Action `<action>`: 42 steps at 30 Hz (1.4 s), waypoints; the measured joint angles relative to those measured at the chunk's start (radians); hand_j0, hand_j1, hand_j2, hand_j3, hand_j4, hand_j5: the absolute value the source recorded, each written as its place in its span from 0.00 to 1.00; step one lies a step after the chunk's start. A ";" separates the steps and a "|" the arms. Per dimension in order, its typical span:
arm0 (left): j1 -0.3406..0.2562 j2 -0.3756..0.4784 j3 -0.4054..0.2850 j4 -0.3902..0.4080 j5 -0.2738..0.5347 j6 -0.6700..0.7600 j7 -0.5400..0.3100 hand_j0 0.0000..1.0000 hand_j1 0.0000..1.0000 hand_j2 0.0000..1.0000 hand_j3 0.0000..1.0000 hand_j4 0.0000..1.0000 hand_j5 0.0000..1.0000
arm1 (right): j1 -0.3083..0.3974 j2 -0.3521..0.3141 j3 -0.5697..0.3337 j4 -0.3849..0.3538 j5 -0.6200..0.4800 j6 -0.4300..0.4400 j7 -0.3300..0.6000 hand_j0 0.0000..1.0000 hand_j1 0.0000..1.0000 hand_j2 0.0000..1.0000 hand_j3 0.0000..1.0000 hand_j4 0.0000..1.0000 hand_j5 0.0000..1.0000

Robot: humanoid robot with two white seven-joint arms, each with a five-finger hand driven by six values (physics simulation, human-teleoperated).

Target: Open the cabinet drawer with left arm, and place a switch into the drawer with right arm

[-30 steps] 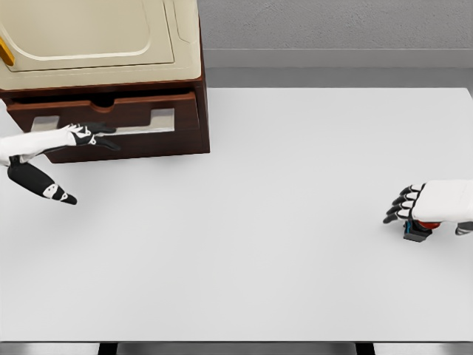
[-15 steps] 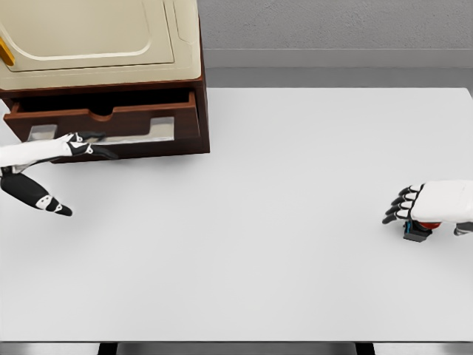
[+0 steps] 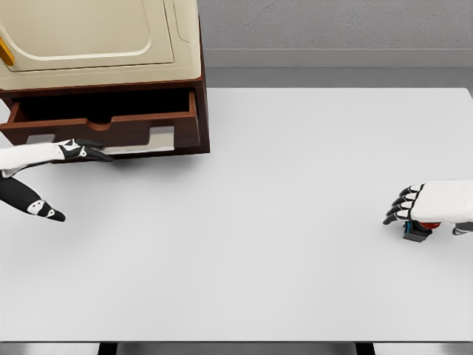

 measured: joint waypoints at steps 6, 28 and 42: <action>0.020 0.015 0.000 -0.001 0.022 -0.026 -0.001 0.94 0.94 0.94 0.94 0.94 0.94 | 0.000 0.000 0.000 0.000 0.000 0.000 0.000 0.84 0.84 0.84 0.84 0.84 0.84; 0.066 0.086 0.002 -0.001 0.066 -0.119 -0.003 0.95 0.95 0.95 0.95 0.95 0.95 | 0.000 0.008 0.000 0.000 0.000 0.000 0.000 0.86 0.86 0.86 0.86 0.86 0.86; 0.056 0.123 0.024 0.001 0.133 -0.116 0.001 0.95 0.95 0.95 0.95 0.95 0.95 | 0.001 0.008 0.001 -0.006 -0.003 0.000 0.000 0.87 0.87 0.87 0.87 0.87 0.87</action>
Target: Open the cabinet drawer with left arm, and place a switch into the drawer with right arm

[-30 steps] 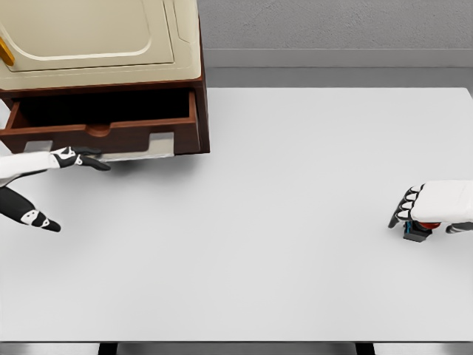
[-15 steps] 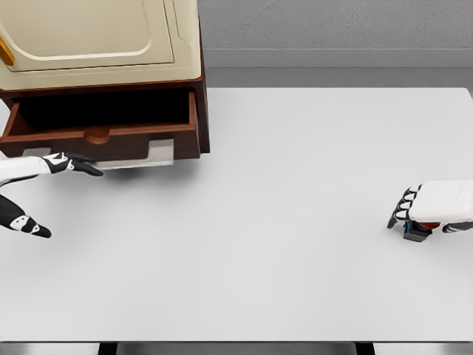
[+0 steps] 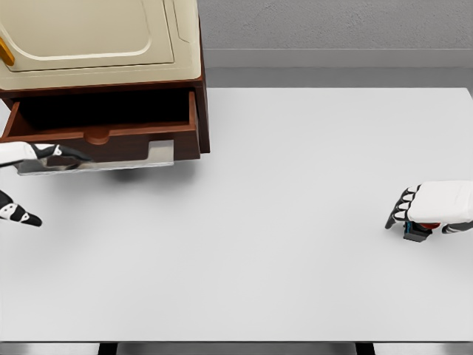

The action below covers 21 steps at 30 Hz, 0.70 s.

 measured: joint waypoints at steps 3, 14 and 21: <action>0.000 0.023 0.013 0.000 0.053 0.000 0.000 0.96 0.96 0.96 0.96 0.96 0.96 | 0.003 0.000 0.000 -0.001 0.000 0.000 0.000 0.87 0.87 0.87 0.87 0.87 0.87; 0.000 -0.008 0.153 0.001 0.233 0.152 0.000 0.96 0.96 0.96 0.96 0.96 0.96 | 0.003 0.003 -0.003 -0.002 0.000 0.000 0.000 0.70 0.70 0.70 0.70 0.70 0.70; -0.003 -0.073 0.223 0.001 0.237 0.238 0.000 0.96 0.96 0.96 0.96 0.96 0.96 | 0.003 0.003 -0.005 -0.001 0.000 0.000 0.000 0.67 0.67 0.67 0.67 0.67 0.67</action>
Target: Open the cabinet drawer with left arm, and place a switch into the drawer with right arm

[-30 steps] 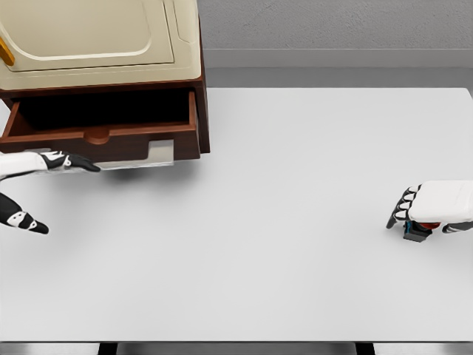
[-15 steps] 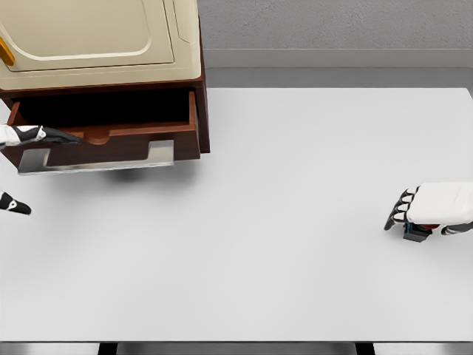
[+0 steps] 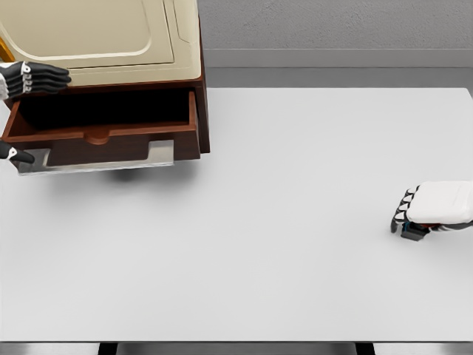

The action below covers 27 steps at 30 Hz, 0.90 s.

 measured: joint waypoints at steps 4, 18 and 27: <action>0.000 -0.007 0.015 0.000 -0.016 0.007 0.000 0.97 0.97 0.97 0.97 0.97 0.97 | 0.000 0.000 -0.001 0.000 0.000 0.000 0.000 0.66 0.66 0.66 0.66 0.66 0.66; 0.003 -0.010 0.031 0.000 -0.047 0.010 0.000 0.97 0.97 0.97 0.97 0.97 0.97 | -0.003 0.007 -0.031 0.009 -0.012 0.000 -0.001 0.45 0.45 0.45 0.45 0.45 0.45; 0.003 -0.011 0.032 0.000 -0.055 0.010 0.000 0.97 0.97 0.97 0.97 0.97 0.97 | -0.005 0.058 -0.088 0.053 -0.015 0.000 0.000 0.43 0.43 0.43 0.43 0.43 0.43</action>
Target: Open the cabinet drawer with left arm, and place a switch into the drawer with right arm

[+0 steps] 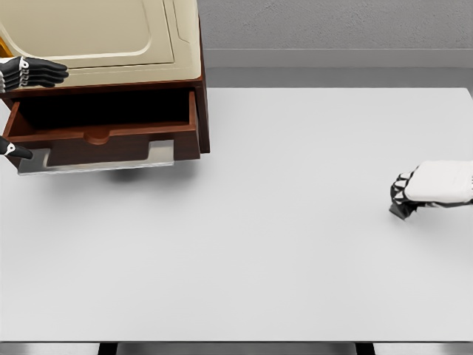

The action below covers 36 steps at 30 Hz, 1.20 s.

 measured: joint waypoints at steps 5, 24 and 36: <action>0.000 0.000 0.000 0.000 -0.001 0.000 0.000 0.97 0.97 0.97 0.97 0.97 0.97 | 0.003 0.056 -0.050 0.043 0.000 0.000 0.000 0.43 0.43 0.43 0.43 0.43 0.43; 0.000 -0.001 0.000 0.000 -0.001 0.000 0.000 0.97 0.97 0.97 0.97 0.97 0.97 | -0.097 0.238 -0.122 0.085 0.003 0.000 0.000 0.44 0.44 0.44 0.44 0.44 0.44; 0.000 -0.001 0.000 0.000 -0.002 0.000 0.000 0.97 0.97 0.97 0.97 0.97 0.97 | -0.167 0.328 -0.113 0.119 0.004 0.000 0.000 0.37 0.37 0.37 0.37 0.37 0.37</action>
